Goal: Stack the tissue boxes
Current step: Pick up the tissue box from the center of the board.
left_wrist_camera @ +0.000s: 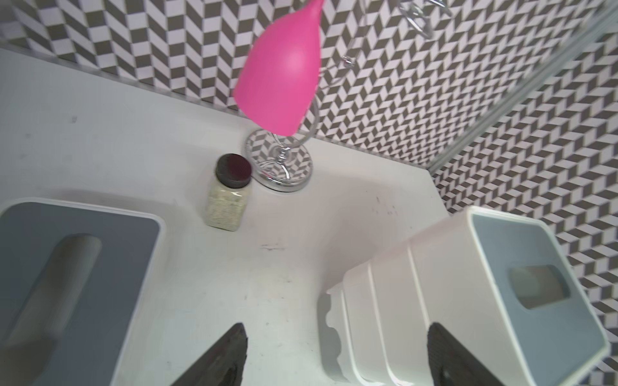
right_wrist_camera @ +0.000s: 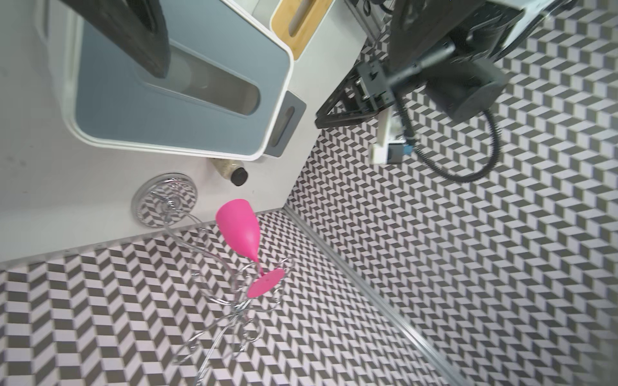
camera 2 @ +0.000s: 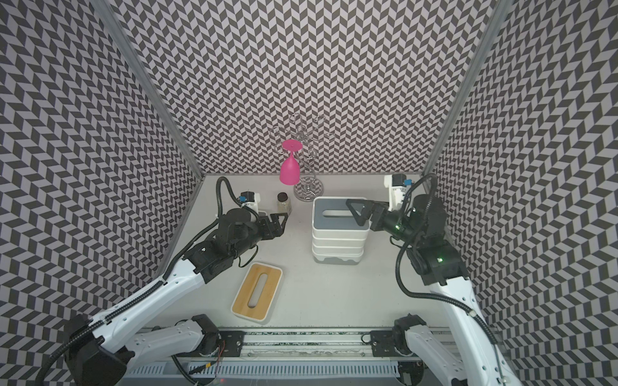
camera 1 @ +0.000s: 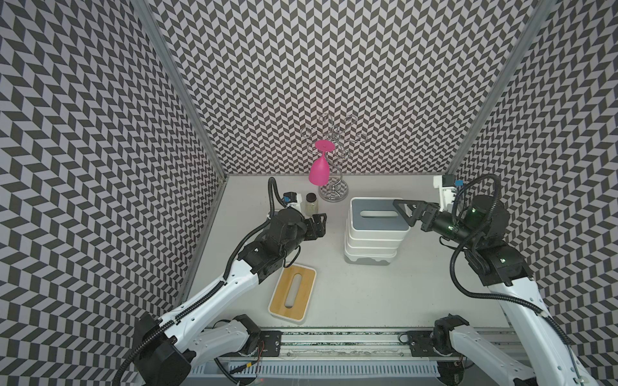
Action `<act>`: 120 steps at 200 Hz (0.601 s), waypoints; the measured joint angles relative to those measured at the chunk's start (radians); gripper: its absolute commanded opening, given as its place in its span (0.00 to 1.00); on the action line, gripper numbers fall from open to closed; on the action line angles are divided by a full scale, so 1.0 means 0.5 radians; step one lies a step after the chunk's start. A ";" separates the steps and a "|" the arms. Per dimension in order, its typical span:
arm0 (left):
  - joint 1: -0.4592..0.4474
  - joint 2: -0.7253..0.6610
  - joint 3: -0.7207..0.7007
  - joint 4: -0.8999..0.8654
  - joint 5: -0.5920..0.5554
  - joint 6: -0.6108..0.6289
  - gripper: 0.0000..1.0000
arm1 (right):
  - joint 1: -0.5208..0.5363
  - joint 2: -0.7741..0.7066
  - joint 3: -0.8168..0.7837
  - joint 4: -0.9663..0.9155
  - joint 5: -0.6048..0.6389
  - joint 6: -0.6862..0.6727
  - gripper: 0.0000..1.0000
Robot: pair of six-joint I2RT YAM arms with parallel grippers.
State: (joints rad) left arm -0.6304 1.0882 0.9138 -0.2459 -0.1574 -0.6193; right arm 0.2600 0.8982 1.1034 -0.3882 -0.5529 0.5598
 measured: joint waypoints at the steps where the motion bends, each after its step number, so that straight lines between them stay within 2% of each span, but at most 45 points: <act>1: 0.006 0.000 -0.002 -0.001 0.002 0.002 0.86 | 0.012 0.004 0.005 0.005 0.004 0.002 0.99; 51: 0.404 0.161 -0.034 -0.006 0.045 0.094 0.86 | 0.426 0.202 0.077 0.253 0.077 0.115 0.99; 120: 0.684 0.587 -0.034 0.063 0.137 0.212 0.86 | 0.732 0.514 0.220 0.435 0.089 0.201 0.99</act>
State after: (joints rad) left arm -0.2886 1.3819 0.8967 -0.2146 -0.0891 -0.5133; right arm 0.6258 1.1553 1.2133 -0.1707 -0.5083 0.6601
